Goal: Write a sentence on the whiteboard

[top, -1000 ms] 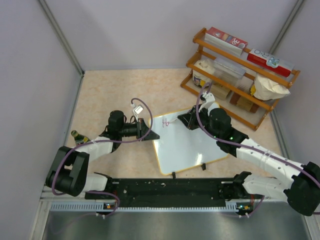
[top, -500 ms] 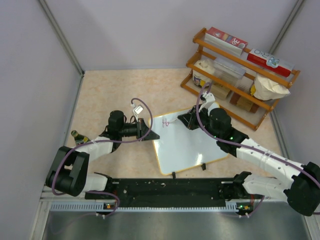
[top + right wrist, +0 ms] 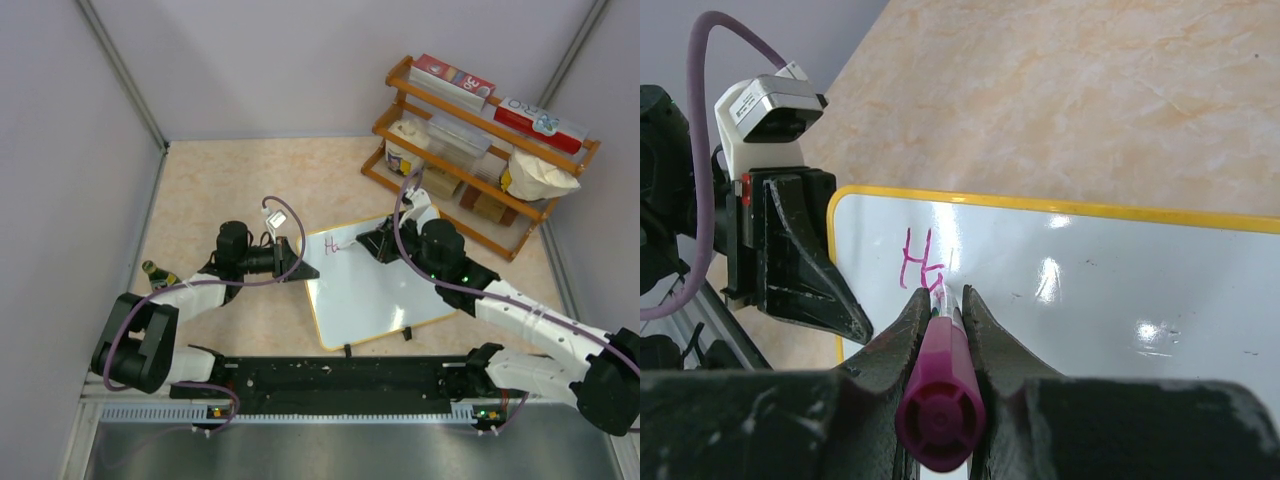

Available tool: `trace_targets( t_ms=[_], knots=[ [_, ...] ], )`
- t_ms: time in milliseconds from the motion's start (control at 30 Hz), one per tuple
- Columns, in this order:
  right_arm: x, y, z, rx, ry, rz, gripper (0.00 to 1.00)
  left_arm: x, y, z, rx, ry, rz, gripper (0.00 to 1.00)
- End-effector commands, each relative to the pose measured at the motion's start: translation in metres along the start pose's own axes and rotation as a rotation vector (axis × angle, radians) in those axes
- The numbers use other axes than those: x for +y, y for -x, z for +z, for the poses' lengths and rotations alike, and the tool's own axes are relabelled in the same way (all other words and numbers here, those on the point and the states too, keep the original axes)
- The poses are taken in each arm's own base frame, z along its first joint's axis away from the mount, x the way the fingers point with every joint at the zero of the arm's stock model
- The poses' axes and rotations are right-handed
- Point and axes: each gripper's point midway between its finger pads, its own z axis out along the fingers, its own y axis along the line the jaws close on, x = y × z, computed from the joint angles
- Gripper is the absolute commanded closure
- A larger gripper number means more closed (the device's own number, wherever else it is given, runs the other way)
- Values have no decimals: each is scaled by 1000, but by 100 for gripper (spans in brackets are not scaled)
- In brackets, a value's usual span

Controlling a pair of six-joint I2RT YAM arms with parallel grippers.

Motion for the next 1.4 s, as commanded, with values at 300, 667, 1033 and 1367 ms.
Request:
trace_targets(
  t_ms=[300, 667, 1033, 1367],
  knots=[
    [-14, -5, -8, 8, -46, -33, 100, 8, -12, -1, 8, 31, 32, 100],
    [7, 26, -8, -67, 15, -13, 100, 8, -12, -1, 9, 29, 34, 100],
    [12, 49, -11, -127, 12, -9, 100, 7, -11, -1, 9, 29, 37, 100],
    [7, 43, -3, -108, 1, -2, 100, 8, -13, -1, 15, 29, 35, 100]
  ],
)
